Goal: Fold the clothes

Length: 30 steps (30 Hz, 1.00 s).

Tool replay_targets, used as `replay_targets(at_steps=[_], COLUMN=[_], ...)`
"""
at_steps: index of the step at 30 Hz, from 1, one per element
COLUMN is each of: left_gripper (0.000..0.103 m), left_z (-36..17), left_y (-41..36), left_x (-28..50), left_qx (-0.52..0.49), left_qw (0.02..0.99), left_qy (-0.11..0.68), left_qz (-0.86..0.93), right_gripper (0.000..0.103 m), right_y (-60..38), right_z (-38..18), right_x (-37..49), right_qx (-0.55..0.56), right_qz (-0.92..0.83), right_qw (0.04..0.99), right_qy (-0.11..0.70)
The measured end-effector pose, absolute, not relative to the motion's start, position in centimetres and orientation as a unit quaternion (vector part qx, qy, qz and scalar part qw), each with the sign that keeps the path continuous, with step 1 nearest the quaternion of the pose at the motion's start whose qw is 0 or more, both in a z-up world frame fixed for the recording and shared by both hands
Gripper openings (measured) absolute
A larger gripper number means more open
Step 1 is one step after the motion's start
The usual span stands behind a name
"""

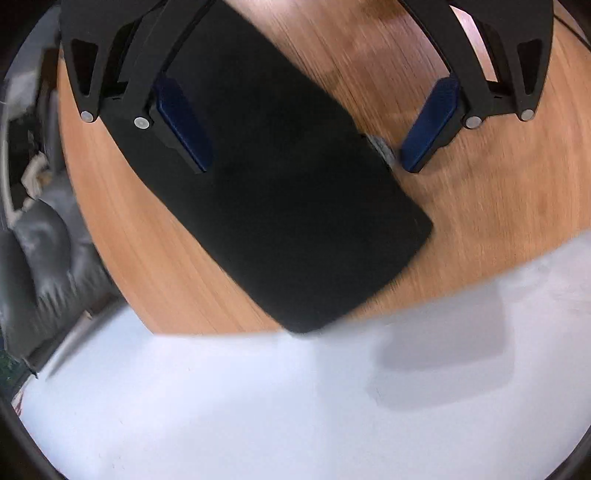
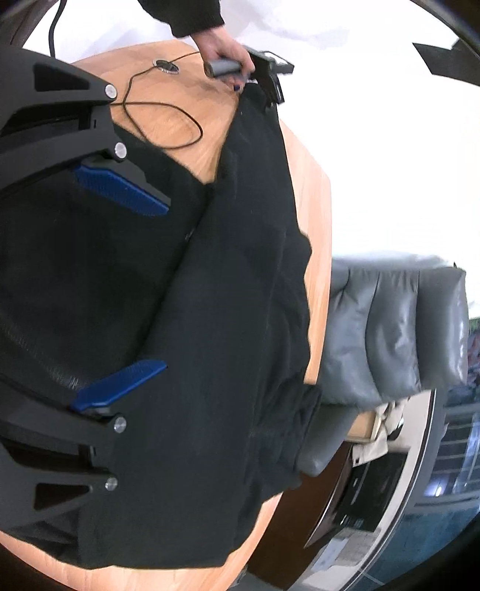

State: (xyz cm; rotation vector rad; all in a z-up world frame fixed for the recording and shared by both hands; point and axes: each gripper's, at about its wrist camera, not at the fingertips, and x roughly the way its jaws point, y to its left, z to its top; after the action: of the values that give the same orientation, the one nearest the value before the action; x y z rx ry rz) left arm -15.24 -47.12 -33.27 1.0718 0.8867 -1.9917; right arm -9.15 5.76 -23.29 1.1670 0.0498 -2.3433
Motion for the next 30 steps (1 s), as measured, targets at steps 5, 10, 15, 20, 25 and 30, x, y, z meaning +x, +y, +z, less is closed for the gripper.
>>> replay_targets(at_steps=[5, 10, 15, 20, 25, 30], left_gripper=[0.084, 0.013, 0.009, 0.009, 0.009, 0.009], left_z=[-33.2, -32.8, -29.6, -21.0, -14.9, -16.4], left_y=[-47.8, -48.9, -47.7, -40.1, -21.6, -2.7], left_x=[-16.1, -16.2, -15.7, -16.5, -18.3, -20.2], left_qx=[0.4, 0.389, 0.346, 0.286, 0.284, 0.321], left_qw=[0.378, 0.352, 0.303, 0.185, -0.003, -0.122], left_qy=[0.313, 0.342, 0.364, 0.363, 0.323, 0.282], left_qz=[-0.774, -0.78, -0.81, -0.867, -0.903, -0.896], right_gripper=[0.085, 0.085, 0.085, 0.084, 0.084, 0.084], right_y=[5.2, 6.8, 8.4, 11.7, 15.0, 20.3], right_z=[-23.3, -23.6, -23.4, -19.3, -15.2, -11.2], right_x=[-9.0, -8.6, -7.9, -6.8, -5.7, -4.0], right_qx=[0.436, 0.438, 0.431, 0.378, 0.324, 0.264], right_qz=[-0.862, -0.865, -0.871, -0.895, -0.915, -0.935], right_qw=[0.26, 0.244, 0.236, 0.233, 0.23, 0.212], right_qy=[0.024, 0.008, -0.014, -0.044, -0.073, -0.104])
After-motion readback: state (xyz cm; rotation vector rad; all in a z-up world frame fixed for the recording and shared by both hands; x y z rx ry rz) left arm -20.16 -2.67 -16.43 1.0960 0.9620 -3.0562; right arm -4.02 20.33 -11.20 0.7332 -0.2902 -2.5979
